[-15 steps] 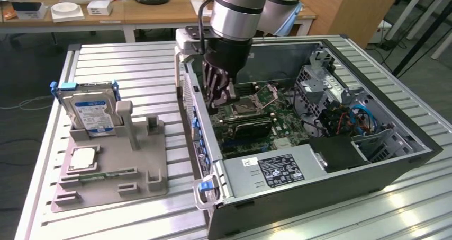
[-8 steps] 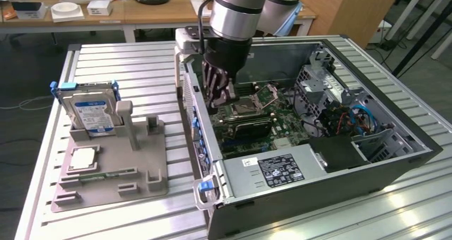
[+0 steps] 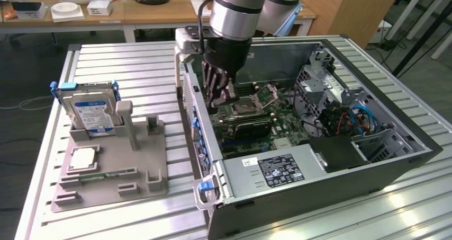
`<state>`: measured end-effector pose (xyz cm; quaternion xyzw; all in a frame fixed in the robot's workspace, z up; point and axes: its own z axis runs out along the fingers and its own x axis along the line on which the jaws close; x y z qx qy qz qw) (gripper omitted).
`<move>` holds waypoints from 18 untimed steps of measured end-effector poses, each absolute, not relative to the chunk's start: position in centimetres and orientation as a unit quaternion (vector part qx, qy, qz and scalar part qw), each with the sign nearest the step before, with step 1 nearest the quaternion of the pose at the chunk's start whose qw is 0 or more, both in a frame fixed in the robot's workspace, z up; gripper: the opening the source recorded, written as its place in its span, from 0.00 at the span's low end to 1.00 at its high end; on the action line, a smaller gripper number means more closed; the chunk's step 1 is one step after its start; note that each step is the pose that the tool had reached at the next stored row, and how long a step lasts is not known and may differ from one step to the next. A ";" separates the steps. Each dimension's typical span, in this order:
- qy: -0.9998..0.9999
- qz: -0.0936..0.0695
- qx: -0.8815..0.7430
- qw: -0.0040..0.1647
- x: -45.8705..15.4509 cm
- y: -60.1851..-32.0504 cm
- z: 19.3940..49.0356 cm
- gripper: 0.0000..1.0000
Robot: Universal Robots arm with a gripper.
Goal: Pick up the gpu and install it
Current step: 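Press down on the gpu until it lock into place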
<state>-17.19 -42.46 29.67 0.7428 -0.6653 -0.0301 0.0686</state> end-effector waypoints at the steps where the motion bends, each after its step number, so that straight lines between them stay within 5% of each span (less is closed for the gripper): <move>1: -0.665 -0.030 0.743 0.069 -17.2 -42.4 29.7 0.11; 18: -0.645 -0.021 0.760 0.074 -16.8 -42.5 29.0 0.11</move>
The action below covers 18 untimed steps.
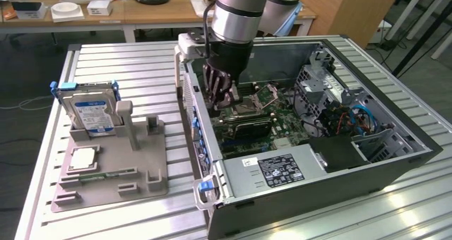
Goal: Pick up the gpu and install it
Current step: 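Press down on the gpu until it lock into place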
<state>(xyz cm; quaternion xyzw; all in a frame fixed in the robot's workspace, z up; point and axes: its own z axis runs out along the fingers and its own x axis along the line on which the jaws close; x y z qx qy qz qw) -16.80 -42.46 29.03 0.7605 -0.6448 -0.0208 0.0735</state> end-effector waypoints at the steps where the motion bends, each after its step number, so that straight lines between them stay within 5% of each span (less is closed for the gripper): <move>1: -0.645 -0.021 0.761 0.074 -16.8 -42.4 29.0 0.11; 10: -0.644 -0.019 0.759 0.094 -16.8 -42.1 29.4 0.11; 18: -0.641 -0.030 0.763 0.080 -16.8 -42.1 29.4 0.11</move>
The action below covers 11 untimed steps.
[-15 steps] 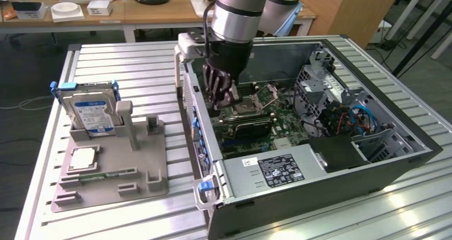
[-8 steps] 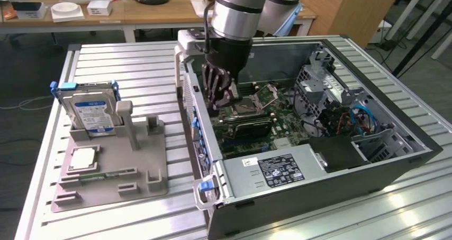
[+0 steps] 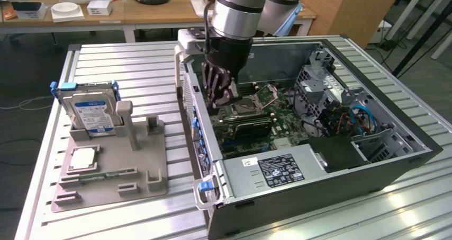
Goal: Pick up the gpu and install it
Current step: 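Press down on the gpu until it lock into place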
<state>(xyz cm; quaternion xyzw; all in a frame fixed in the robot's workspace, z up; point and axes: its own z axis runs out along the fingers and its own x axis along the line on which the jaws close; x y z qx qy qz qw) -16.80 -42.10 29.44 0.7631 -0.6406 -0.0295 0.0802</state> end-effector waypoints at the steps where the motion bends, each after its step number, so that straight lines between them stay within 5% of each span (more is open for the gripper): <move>1: -0.640 -0.033 0.764 0.076 -16.8 -42.1 29.4 0.11; 11: -0.638 -0.043 0.766 0.063 -16.8 -42.4 30.7 0.11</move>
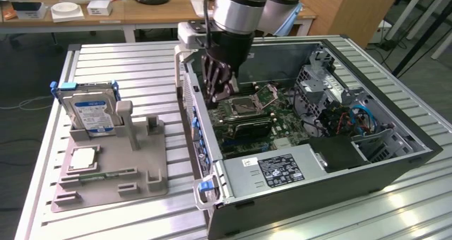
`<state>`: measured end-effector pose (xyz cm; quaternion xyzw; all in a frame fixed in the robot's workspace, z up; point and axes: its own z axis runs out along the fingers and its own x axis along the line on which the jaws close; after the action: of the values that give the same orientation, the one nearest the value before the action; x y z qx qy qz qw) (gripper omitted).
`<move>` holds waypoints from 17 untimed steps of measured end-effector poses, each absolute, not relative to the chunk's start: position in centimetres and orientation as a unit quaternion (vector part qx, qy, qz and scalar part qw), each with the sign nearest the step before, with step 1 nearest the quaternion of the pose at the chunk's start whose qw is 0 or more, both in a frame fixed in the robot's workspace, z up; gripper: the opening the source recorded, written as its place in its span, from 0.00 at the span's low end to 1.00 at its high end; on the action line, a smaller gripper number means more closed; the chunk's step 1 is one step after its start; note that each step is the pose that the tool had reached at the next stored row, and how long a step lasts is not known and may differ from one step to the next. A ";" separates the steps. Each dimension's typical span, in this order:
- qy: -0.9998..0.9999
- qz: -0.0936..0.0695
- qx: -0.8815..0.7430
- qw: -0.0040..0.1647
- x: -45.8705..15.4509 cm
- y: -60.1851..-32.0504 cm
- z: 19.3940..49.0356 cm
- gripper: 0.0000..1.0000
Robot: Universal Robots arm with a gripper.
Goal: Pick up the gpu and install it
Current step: 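Press down on the gpu until it lock into place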
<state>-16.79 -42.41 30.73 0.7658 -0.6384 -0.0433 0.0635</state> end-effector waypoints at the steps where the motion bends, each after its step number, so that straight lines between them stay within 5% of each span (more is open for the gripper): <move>1: -0.638 -0.043 0.766 0.064 -16.8 -42.6 30.7 0.11; 17: -0.638 -0.042 0.766 0.063 -17.6 -44.2 30.7 0.11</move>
<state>-17.58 -44.24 30.70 0.7659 -0.6385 -0.0418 0.0629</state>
